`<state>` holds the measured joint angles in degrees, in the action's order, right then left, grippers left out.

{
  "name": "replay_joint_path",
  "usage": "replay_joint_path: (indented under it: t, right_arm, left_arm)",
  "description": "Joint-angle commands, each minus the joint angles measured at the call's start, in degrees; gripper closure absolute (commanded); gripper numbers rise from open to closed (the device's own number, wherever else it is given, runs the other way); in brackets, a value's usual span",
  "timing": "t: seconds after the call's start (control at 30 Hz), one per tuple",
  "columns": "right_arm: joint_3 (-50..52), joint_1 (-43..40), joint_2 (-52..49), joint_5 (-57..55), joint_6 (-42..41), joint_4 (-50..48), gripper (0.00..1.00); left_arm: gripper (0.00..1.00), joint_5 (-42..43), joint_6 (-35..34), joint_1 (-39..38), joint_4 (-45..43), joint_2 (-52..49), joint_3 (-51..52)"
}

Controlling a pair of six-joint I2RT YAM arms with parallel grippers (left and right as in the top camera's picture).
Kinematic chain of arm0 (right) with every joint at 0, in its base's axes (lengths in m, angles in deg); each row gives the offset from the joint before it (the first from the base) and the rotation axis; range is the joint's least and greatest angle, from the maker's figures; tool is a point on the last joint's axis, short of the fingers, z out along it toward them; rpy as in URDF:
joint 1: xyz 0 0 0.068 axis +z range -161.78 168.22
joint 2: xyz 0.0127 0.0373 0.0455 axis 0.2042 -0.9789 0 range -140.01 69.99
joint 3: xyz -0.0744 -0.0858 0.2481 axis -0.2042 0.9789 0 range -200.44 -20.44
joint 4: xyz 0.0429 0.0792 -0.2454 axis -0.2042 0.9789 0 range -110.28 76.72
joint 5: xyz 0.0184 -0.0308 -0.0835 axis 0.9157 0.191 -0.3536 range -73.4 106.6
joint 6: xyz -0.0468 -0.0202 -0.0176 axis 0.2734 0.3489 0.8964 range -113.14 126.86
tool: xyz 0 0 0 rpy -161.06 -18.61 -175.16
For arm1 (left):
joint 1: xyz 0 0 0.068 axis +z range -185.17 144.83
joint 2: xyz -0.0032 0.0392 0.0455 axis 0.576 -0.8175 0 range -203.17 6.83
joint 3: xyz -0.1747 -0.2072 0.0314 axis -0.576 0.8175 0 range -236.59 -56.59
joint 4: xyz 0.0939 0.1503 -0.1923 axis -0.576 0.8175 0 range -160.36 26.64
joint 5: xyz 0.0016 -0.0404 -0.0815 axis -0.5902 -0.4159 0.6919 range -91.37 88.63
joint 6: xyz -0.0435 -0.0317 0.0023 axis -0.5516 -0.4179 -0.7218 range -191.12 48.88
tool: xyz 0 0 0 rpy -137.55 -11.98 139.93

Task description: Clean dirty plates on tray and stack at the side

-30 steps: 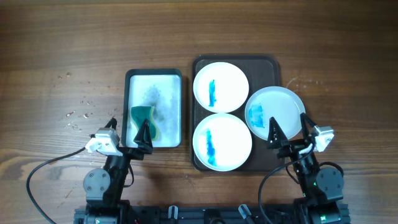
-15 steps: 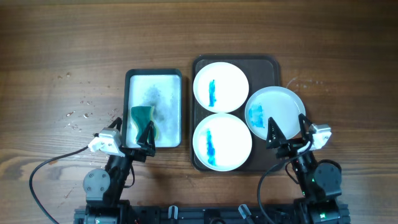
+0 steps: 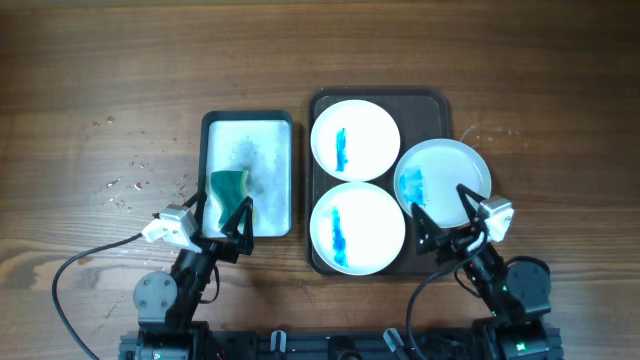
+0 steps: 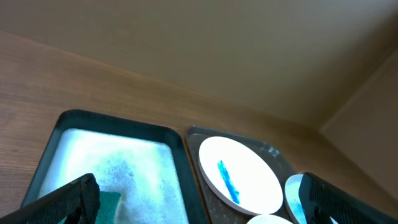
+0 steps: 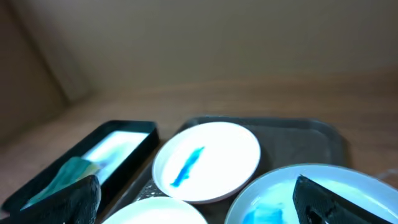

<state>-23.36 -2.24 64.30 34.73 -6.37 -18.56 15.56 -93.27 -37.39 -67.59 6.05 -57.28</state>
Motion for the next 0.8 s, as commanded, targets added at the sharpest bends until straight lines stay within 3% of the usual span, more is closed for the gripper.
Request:
replay_joint_path:
  t: [0.0,0.2,0.47,0.6,0.77]
  right_arm:
    - [-7.3,-0.2,-2.1,4.2,3.4,2.7,0.00]
    - [-24.9,-0.2,-13.2,4.6,4.2,17.5,0.00]
    - [-51.6,-0.2,-34.9,4.6,4.1,43.3,0.00]
    - [-56.8,-0.2,-41.6,6.1,2.2,45.8,0.00]
    - [-56.8,-0.2,-45.0,7.9,0.2,46.5,0.00]
  left_arm:
    - [0.00,1.7,-1.0,-0.3,0.4,0.3,-2.6]
    - [0.00,1.1,-0.6,-0.3,9.7,-7.8,-14.2]
    - [0.00,1.1,-0.6,-0.3,31.8,-35.0,-40.7]
    - [0.00,1.2,-0.6,-0.3,42.9,-48.3,-52.3]
    - [0.00,2.7,-1.2,-0.3,46.5,-58.0,-55.0]
